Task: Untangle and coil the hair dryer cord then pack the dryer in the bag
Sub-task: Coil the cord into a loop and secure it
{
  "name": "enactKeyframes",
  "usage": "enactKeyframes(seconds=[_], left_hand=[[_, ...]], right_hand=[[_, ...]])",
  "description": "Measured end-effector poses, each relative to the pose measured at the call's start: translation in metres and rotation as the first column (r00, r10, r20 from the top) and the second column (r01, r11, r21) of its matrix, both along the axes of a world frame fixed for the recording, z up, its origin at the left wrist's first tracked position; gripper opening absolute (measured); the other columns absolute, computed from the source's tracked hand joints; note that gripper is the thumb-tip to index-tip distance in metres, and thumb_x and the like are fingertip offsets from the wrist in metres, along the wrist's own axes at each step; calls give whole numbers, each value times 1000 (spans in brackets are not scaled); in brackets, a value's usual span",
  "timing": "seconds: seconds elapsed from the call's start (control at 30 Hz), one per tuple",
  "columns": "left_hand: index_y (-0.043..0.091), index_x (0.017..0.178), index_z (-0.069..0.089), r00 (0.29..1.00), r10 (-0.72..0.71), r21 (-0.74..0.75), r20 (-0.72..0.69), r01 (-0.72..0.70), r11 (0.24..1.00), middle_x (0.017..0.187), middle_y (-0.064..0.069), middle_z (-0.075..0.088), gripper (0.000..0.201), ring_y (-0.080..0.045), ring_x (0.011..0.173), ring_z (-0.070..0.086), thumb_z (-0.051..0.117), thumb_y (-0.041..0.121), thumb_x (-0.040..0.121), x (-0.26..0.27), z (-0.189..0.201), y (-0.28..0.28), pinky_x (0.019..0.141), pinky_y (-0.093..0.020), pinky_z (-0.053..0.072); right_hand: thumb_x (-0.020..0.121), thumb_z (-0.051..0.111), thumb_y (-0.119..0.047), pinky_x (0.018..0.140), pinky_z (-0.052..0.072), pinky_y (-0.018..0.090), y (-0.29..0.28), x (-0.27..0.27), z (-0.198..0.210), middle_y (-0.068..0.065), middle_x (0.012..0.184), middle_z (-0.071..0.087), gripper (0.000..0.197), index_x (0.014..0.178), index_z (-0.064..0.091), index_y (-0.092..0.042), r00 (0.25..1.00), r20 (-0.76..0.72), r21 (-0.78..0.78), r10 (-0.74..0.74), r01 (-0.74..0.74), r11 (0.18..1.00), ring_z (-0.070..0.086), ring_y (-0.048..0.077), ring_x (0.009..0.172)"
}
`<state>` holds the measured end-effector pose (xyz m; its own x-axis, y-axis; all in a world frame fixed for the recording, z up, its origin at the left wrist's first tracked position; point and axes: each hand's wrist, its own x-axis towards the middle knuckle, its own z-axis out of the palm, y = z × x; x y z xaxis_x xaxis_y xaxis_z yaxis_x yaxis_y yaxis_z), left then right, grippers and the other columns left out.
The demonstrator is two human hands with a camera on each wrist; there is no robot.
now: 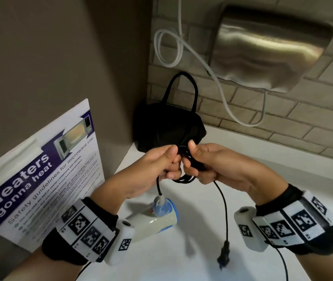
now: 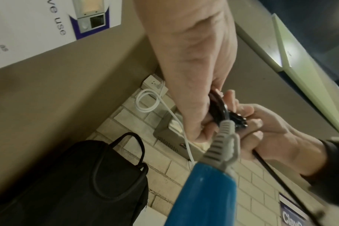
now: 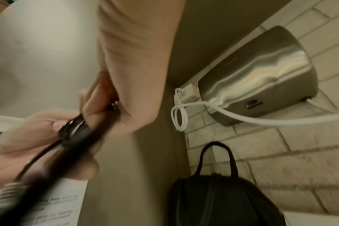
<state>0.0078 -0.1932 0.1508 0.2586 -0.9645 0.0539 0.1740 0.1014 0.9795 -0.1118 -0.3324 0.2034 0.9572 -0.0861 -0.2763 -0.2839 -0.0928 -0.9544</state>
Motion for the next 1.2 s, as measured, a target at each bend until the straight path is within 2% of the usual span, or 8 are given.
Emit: enactKeyframes(seconds=[0.17,0.4,0.5,0.6,0.73,1.0,1.1,1.2], left_hand=[[10,82,52,986,55,10,159,-57,998,72,-5,60,40,-4,50,37,31,40,98,-3,2,-3,62,-12,39],[12,94,53,950,15,47,312,-32,998,65,13,49,35,-6,74,58,34,40,99,0,-1,5,80,-26,48],[16,87,52,940,108,77,323,-140,987,59,16,53,33,-8,66,52,30,35,102,-1,-7,5,66,-22,43],[17,78,45,972,209,137,112,-223,965,54,13,39,33,-8,56,45,28,30,104,5,-10,6,57,-20,34],[17,77,42,979,188,145,-75,-176,974,55,10,33,33,-5,51,40,28,31,103,15,-8,11,51,-18,32],[17,74,42,974,151,115,-170,-132,985,56,9,32,32,-6,51,37,30,32,101,13,1,12,49,-15,35],[18,74,41,976,162,141,-142,-142,980,55,10,33,33,-5,50,39,29,33,102,11,1,10,49,-16,33],[19,74,41,976,143,139,-164,-120,983,56,10,33,34,-5,51,40,29,34,102,7,0,5,50,-18,30]], right_hand=[[96,44,-41,51,31,19,-3,0,6,16,78,51,44,91,56,1,997,-11,-394,80,-78,916,33,6,50],[97,36,-41,52,20,22,-3,5,-2,4,64,43,38,76,51,-14,999,11,-142,45,-43,989,23,8,49],[100,40,-31,49,24,17,-5,5,-4,2,57,38,31,83,59,-13,996,-9,-238,86,-86,967,24,6,48],[100,45,-16,49,33,11,-17,5,0,-19,58,54,25,90,68,-12,999,44,-567,-1,26,823,41,-1,43],[97,44,-1,65,37,4,-42,2,-3,-10,69,60,32,78,67,-11,996,85,-788,-18,78,611,52,-8,61],[94,47,-7,76,39,35,-103,-5,-71,2,94,56,27,80,67,-17,955,77,-982,-286,122,143,51,27,93],[93,50,-9,71,41,32,-109,-8,-86,11,91,57,24,78,65,-16,933,127,-954,-337,208,216,56,31,80],[96,49,-8,74,55,32,-99,-1,-83,13,86,67,24,77,63,-13,879,144,-731,-454,404,550,65,26,76]])
